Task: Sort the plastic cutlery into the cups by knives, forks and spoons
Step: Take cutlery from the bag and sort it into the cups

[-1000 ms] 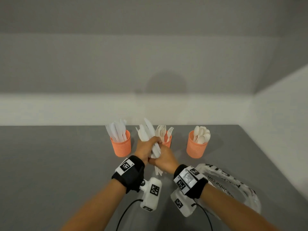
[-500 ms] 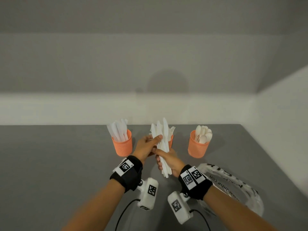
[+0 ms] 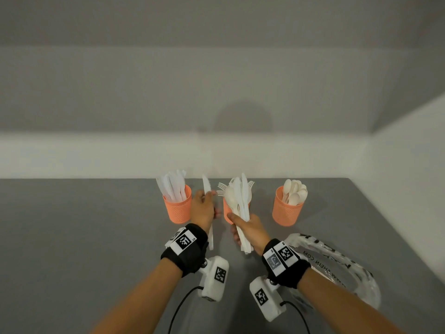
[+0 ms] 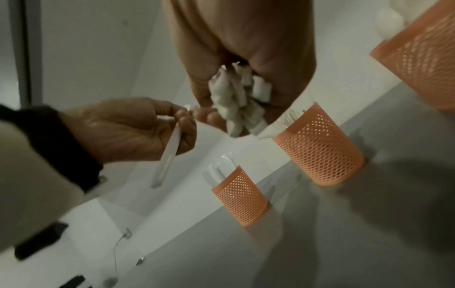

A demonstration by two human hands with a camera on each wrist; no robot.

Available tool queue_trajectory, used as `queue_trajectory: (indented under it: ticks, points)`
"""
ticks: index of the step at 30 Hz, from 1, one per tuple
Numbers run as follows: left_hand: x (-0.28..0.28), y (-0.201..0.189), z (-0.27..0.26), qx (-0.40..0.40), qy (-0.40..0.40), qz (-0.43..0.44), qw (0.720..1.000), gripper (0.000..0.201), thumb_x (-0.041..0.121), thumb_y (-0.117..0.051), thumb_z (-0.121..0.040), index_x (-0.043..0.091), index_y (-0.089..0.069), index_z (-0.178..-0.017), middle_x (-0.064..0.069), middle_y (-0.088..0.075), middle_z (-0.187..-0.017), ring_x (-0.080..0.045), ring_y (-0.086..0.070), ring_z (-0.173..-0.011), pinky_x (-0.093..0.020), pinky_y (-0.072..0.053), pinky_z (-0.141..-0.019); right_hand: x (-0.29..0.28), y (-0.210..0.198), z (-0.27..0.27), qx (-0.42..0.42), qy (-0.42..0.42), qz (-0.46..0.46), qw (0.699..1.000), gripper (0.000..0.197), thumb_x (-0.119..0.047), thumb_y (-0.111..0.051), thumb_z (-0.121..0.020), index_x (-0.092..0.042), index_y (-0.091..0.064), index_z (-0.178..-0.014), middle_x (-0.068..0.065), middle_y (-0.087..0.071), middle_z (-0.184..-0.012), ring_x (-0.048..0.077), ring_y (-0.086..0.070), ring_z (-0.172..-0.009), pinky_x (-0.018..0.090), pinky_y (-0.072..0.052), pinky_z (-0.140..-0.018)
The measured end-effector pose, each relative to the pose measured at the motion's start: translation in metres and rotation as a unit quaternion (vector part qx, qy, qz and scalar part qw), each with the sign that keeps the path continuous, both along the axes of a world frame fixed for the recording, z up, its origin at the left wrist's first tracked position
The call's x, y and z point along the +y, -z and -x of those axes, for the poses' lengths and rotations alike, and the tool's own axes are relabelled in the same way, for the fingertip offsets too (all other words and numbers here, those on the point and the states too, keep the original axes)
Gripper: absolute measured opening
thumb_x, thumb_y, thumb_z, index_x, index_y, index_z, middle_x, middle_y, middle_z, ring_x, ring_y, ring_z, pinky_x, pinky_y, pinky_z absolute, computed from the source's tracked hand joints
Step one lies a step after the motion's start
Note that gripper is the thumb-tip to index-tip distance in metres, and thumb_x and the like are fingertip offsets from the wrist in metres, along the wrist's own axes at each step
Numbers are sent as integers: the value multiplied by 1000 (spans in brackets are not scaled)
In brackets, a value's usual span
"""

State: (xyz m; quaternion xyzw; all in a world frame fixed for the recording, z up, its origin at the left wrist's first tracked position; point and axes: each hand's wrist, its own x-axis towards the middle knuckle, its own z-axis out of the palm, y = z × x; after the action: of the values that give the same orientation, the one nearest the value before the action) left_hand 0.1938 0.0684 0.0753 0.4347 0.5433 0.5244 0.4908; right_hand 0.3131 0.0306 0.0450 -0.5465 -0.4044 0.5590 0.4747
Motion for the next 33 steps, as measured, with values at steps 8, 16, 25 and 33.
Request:
queue_trajectory:
  ticks: [8,16,25,33]
  points:
    - [-12,-6,-15,64,55,-46,995,20,18,-65,-84,11,-56,-101,0,-57,-78,-10,-50,-59,-18,-37,-51,2,6,3,-80,28,-53,995,26,-11,-57,-88,-16,-50,-113,2,-49,-54,12,-42,-38,24,-36,-39]
    - [-13,-16,-24,99,91,-52,990,15,6,-56,-88,0,-59,-102,-18,-65,-97,-26,-60,-80,-29,-50,-69,-4,0,-3,-86,0,-32,996,22,-2,-55,-84,-21,-53,-95,7,-46,-58,9,-39,-33,22,-34,-38]
    - [-19,-6,-30,4,71,-9,997,19,15,-44,-96,0,-57,-97,-2,-59,-69,-7,-54,-53,-12,-42,-45,-14,-1,-12,20,-16,-47,999,32,-46,-65,-78,-17,-56,-85,-2,-42,-48,9,-35,-35,20,-32,-37]
    - [-21,-4,-33,-22,69,18,997,36,22,-41,-99,10,-55,-68,1,-55,-52,-6,-52,-44,-16,-42,-46,-10,4,-12,41,20,-25,999,31,-41,-51,-93,-15,-55,-77,-5,-45,-46,7,-41,-33,18,-33,-35]
